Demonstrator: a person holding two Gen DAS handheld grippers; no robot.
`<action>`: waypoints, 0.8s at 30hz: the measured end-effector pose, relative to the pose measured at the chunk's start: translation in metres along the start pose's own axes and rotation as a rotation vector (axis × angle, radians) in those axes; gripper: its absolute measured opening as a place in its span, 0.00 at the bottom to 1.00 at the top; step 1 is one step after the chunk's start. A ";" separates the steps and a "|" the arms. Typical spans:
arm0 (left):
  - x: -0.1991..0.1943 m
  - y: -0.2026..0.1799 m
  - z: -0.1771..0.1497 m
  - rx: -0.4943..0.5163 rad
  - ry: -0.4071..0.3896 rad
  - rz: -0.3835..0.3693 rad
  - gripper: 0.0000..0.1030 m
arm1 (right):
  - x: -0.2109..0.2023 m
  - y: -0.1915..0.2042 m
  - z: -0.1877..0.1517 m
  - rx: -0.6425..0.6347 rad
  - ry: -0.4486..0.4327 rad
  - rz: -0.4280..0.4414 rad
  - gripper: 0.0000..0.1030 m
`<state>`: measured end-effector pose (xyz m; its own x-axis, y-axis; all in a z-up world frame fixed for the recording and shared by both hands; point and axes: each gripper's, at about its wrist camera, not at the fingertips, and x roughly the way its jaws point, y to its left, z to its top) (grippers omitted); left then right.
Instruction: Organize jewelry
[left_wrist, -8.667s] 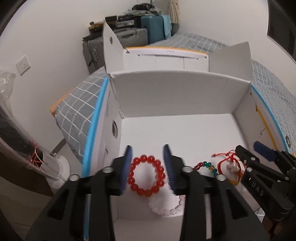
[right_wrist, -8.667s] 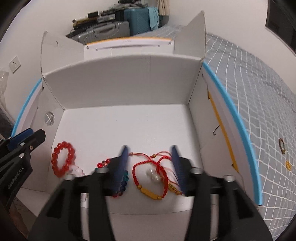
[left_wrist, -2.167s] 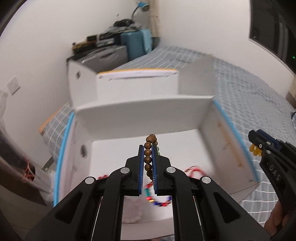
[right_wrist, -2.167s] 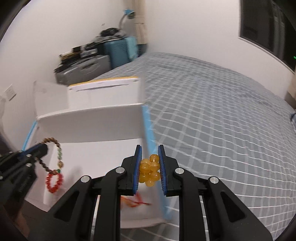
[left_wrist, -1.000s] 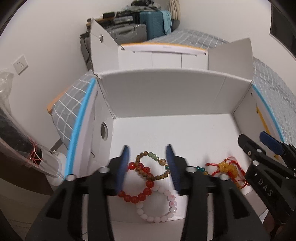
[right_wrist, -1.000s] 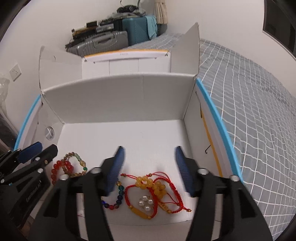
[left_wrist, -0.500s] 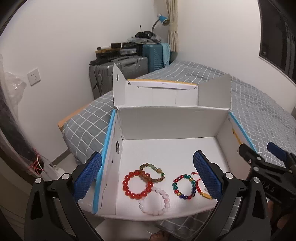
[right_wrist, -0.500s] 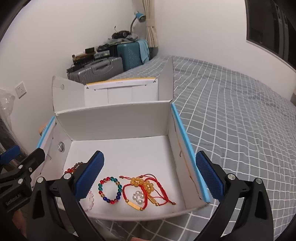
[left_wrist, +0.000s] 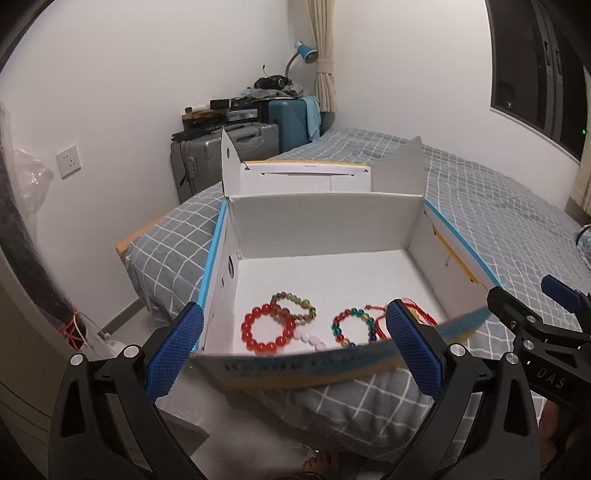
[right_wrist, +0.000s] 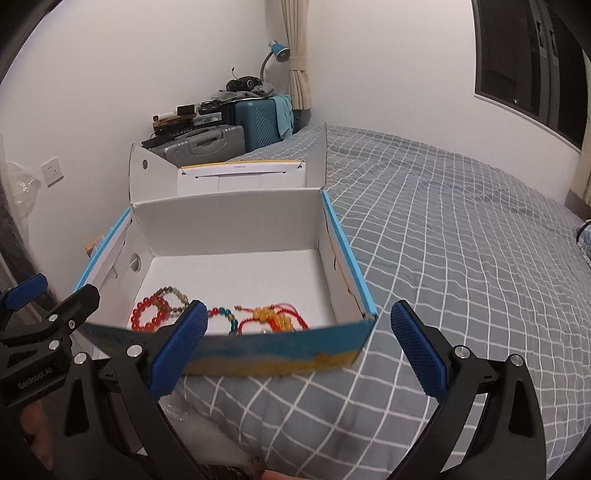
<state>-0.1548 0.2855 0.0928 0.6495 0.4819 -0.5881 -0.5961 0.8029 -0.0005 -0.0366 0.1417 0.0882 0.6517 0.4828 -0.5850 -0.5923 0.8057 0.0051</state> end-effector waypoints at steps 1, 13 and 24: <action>-0.003 0.000 -0.003 0.001 -0.002 -0.004 0.94 | -0.002 0.000 -0.003 0.003 0.000 0.002 0.93; -0.002 -0.007 -0.017 0.018 0.020 -0.008 0.94 | -0.005 -0.002 -0.014 0.008 0.013 0.008 0.93; 0.000 -0.006 -0.017 0.010 0.025 -0.003 0.94 | -0.003 -0.004 -0.014 0.010 0.015 0.007 0.93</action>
<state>-0.1588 0.2746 0.0790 0.6394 0.4706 -0.6080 -0.5892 0.8080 0.0058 -0.0431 0.1327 0.0783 0.6403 0.4833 -0.5970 -0.5920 0.8058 0.0174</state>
